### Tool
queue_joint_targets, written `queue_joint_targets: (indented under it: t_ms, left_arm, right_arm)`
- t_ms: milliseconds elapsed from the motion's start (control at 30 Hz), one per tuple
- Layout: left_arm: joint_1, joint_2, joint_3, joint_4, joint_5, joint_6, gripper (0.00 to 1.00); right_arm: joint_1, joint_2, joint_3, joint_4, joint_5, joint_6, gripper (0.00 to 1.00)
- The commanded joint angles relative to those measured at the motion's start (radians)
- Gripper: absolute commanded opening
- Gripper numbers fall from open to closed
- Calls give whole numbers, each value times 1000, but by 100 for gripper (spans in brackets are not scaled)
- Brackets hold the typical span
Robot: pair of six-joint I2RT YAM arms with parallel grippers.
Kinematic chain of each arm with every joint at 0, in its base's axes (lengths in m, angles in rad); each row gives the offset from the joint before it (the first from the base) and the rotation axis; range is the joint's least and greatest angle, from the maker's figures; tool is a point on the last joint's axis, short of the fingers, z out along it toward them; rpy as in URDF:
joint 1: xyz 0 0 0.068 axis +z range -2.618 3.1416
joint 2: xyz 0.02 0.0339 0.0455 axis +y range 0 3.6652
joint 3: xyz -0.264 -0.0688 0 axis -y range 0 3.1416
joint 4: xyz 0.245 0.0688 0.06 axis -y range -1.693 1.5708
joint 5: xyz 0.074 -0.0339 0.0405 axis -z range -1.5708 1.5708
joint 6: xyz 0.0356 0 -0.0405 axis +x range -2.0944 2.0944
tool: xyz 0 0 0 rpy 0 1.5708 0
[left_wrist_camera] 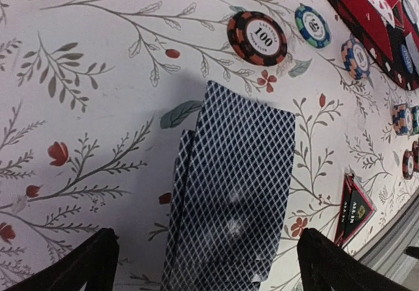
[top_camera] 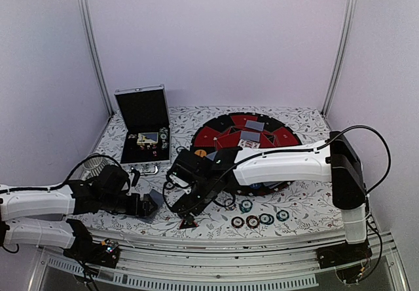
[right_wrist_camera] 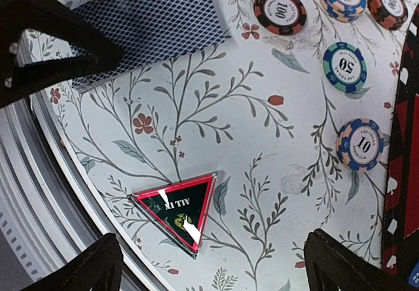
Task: Distribute texas hold em gaming equipment
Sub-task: Place the face-down deck piles at the center of the board, then pick up the all-in button from the center of the board.
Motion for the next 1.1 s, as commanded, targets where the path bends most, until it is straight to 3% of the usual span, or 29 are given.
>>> queue_joint_targets:
  t_ms: [0, 233, 533, 733, 1067]
  left_arm:
    - [-6, -98, -18, -52, -80, -51, 98]
    - [-10, -298, -8, -98, -196, -57, 98]
    - [-9, -309, -3, -95, -208, -39, 98]
    - [-9, -292, -5, -80, -196, -22, 98]
    - [-10, -293, -15, -63, -192, -14, 98]
  right_arm:
    - [25, 55, 47, -30, -18, 71, 99]
    - [55, 132, 117, -72, -22, 107, 99]
    - [83, 213, 176, -133, 19, 120, 98]
    - [88, 295, 220, -179, 84, 129, 91]
    - [88, 322, 226, -190, 68, 131, 65]
